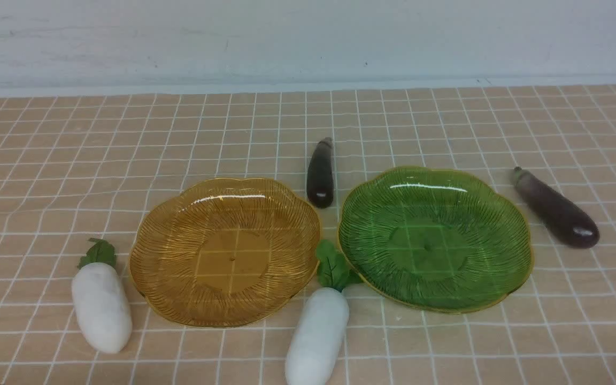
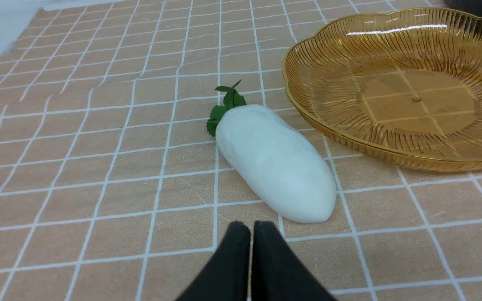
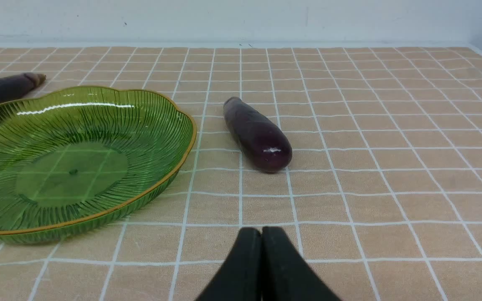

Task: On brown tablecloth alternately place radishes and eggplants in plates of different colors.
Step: 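Pick up the white radish and place it in the left plate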

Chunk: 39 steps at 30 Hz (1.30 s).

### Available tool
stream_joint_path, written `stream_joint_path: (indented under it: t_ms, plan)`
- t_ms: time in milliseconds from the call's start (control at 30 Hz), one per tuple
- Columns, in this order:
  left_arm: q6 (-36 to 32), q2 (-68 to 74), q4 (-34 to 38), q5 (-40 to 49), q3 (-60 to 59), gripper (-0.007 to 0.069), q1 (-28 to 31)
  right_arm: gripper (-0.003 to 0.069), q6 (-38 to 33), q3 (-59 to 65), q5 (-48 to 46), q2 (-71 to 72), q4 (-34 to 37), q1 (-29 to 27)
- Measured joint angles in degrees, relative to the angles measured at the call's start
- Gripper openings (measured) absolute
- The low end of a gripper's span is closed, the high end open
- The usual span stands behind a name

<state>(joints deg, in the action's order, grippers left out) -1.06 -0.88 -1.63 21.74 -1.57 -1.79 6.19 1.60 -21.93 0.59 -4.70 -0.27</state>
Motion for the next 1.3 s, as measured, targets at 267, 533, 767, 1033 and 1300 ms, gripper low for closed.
stream_joint_path:
  t_ms: [267,533,767,1033,1300]
  plan:
    - [0.0,0.0,0.0,0.0,0.0,-0.0004,0.0,-0.0015,0.0,0.0,0.0,0.0,0.0,0.0]
    - [0.0,0.0,-0.16,0.0,0.0,-0.0004,0.0,-0.0015,0.06,0.0,0.0,0.0,0.0,0.0]
    - [2.94,0.0,2.17,-4.1,0.0,-0.0004,0.0,-0.0015,0.11,0.0,0.0,0.0,0.0,0.0]
    - [14.25,0.0,19.07,-14.82,0.0,-0.0004,0.0,-0.0015,0.11,0.0,0.0,0.0,0.0,0.0]
    - [17.3,0.0,25.15,-32.92,0.73,-0.0004,0.0,-0.0015,1.78,0.0,1.81,0.0,2.82,0.0]
